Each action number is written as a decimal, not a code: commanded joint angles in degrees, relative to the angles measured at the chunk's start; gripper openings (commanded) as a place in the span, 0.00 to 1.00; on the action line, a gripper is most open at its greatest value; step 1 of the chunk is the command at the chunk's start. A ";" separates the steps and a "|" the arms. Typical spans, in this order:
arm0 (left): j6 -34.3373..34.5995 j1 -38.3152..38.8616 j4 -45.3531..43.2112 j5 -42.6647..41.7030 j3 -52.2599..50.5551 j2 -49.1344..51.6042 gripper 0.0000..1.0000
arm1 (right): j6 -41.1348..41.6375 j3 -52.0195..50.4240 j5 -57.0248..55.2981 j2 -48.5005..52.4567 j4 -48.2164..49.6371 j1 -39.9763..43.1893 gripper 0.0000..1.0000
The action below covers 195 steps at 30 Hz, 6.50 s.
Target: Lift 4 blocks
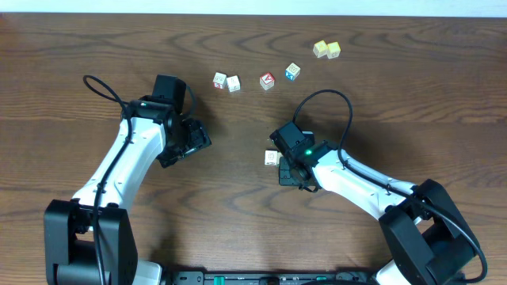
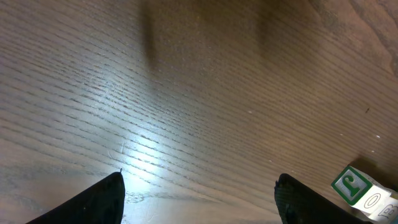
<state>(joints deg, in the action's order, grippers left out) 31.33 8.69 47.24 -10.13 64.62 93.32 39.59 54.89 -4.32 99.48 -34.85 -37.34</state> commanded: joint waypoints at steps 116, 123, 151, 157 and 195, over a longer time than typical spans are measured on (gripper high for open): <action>0.28 -0.11 0.02 0.72 -0.13 -0.09 0.78 | -16.96 3.80 18.78 -2.21 -3.74 25.24 0.01; 0.28 -0.11 0.00 0.72 -0.13 -0.09 0.78 | -16.96 3.80 23.96 3.15 -1.51 25.24 0.01; 0.28 -0.11 0.02 0.72 -0.13 -0.09 0.78 | -17.66 3.82 29.16 3.80 -2.58 25.24 0.01; 0.28 -0.11 0.02 0.72 -0.13 -0.09 0.78 | -17.59 4.00 23.08 1.40 -5.90 25.83 0.01; 0.28 -0.11 0.00 0.72 -0.13 -0.09 0.78 | -16.94 4.35 17.42 -13.55 -10.36 37.77 0.99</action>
<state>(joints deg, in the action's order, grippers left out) 31.33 8.69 47.24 -10.13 64.62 93.32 22.22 58.35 13.43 86.54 -45.19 -0.03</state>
